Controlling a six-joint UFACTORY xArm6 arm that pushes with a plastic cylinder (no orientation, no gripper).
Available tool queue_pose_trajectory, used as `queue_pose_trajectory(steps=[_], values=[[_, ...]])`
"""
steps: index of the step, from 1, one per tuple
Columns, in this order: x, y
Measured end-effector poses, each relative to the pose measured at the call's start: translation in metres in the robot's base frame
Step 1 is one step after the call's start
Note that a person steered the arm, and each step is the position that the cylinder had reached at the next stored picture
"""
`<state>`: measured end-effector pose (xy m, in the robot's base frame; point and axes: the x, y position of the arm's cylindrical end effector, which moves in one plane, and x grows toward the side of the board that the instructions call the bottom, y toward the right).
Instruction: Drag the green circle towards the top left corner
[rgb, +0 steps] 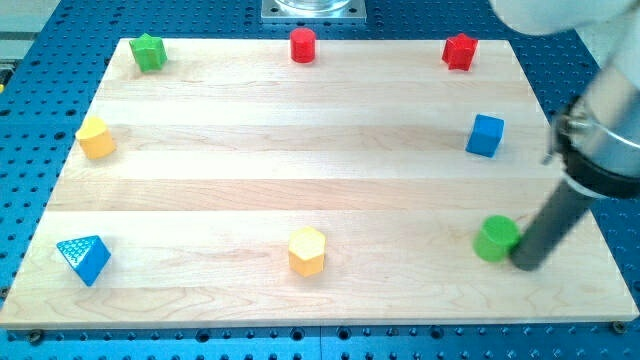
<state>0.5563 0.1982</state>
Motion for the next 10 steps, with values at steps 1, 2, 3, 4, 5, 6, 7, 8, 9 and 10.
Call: queue_pose_trajectory(steps=[1, 2, 3, 4, 5, 6, 7, 8, 9, 10], values=[[-0.03, -0.052], [-0.053, -0.109], [-0.037, -0.114], [-0.062, -0.2], [-0.099, -0.247], [-0.141, -0.282], [-0.181, -0.321], [-0.218, -0.353], [-0.257, -0.353], [-0.276, -0.371]])
